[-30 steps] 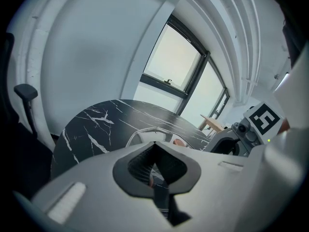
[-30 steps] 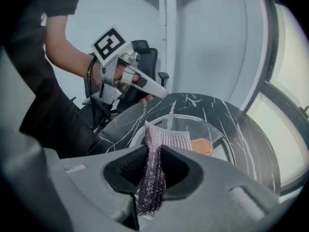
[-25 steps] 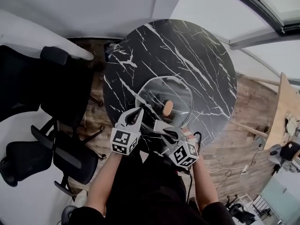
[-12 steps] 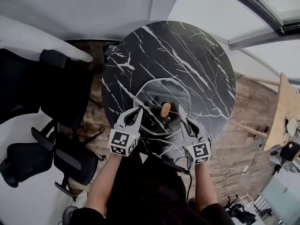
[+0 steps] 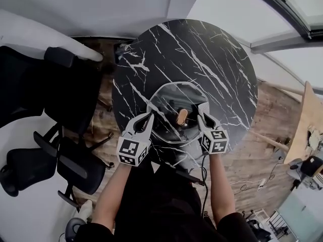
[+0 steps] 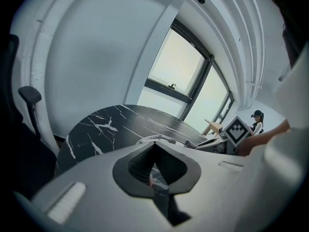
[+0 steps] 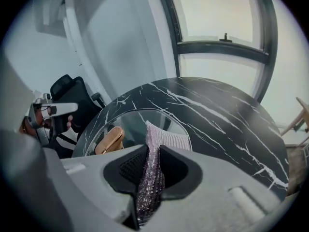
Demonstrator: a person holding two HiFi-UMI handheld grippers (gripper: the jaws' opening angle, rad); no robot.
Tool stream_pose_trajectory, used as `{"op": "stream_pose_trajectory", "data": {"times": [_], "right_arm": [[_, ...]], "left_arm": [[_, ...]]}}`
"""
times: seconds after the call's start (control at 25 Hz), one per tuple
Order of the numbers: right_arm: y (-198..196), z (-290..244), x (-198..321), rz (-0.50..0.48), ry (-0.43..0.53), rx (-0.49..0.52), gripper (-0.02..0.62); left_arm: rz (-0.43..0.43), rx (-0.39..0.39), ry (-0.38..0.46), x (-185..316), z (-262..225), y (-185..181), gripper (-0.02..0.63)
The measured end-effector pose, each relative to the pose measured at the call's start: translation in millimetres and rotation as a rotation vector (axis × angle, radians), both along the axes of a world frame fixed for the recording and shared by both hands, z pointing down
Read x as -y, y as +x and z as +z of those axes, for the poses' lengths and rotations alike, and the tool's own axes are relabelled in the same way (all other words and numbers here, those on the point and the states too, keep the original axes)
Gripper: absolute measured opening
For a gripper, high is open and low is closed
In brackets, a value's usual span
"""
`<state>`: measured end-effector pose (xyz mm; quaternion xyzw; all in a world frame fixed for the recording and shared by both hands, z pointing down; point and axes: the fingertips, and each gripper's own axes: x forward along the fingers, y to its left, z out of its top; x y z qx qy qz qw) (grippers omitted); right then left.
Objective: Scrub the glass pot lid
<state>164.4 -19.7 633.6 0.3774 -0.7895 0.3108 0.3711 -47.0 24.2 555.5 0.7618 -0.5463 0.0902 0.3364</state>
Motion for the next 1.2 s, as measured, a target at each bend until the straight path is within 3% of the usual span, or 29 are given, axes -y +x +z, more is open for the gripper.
{"op": "stream_pose_trajectory", "data": {"times": [0.56, 1.2], "right_arm": [[-57, 9, 52, -0.107, -0.053, -0.010, 0.078], [-122, 15, 56, -0.469, -0.101, -0.109, 0.078]], "left_arm": [[-0.075, -0.010, -0.014, -10, 7, -34, 0.002], [-0.113, -0.017, -0.013, -19, 9, -57, 0.002]]}}
